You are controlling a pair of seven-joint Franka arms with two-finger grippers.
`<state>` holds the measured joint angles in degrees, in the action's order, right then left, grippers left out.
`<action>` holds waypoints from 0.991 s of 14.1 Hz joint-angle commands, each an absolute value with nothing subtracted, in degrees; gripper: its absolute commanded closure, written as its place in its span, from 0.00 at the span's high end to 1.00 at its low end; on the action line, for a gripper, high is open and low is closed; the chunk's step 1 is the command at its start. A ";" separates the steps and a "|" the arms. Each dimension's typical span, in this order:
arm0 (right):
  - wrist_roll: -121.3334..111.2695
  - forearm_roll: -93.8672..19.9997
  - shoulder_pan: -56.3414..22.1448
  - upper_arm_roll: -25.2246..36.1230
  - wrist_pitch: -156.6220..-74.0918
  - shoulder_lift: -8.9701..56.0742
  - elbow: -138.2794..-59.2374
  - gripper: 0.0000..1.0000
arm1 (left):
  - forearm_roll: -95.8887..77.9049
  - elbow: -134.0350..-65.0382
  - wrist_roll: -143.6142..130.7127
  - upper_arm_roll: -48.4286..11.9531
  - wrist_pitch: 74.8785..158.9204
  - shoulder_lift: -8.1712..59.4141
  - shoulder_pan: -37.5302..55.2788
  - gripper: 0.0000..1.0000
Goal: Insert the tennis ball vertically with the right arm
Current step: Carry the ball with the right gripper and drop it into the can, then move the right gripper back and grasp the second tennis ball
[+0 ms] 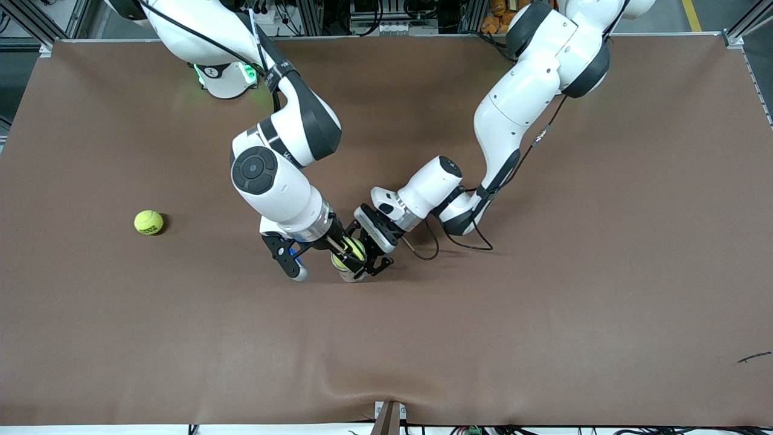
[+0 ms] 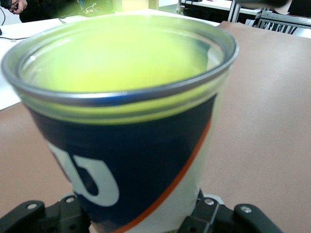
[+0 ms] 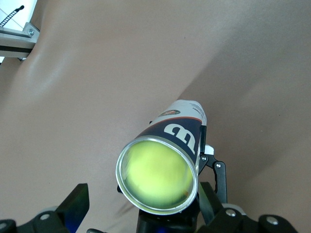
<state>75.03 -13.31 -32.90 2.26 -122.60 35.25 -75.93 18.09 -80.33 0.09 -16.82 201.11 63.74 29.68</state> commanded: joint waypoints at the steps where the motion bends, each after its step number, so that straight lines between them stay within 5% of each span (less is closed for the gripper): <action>1: 75.06 -12.92 -32.70 2.99 -120.60 34.63 -75.94 1.00 | 18.11 -80.42 0.00 -16.17 200.92 63.63 30.32 0.73; 8: 48.29 -6.07 -20.32 3.25 -98.80 32.70 -79.60 1.00 | 18.11 -80.42 0.09 -16.17 200.92 63.63 30.23 0.77; 14: 29.66 0.17 -9.08 3.25 -109.04 21.28 -104.20 1.00 | 18.11 -80.42 0.09 -16.17 200.92 63.63 30.32 0.82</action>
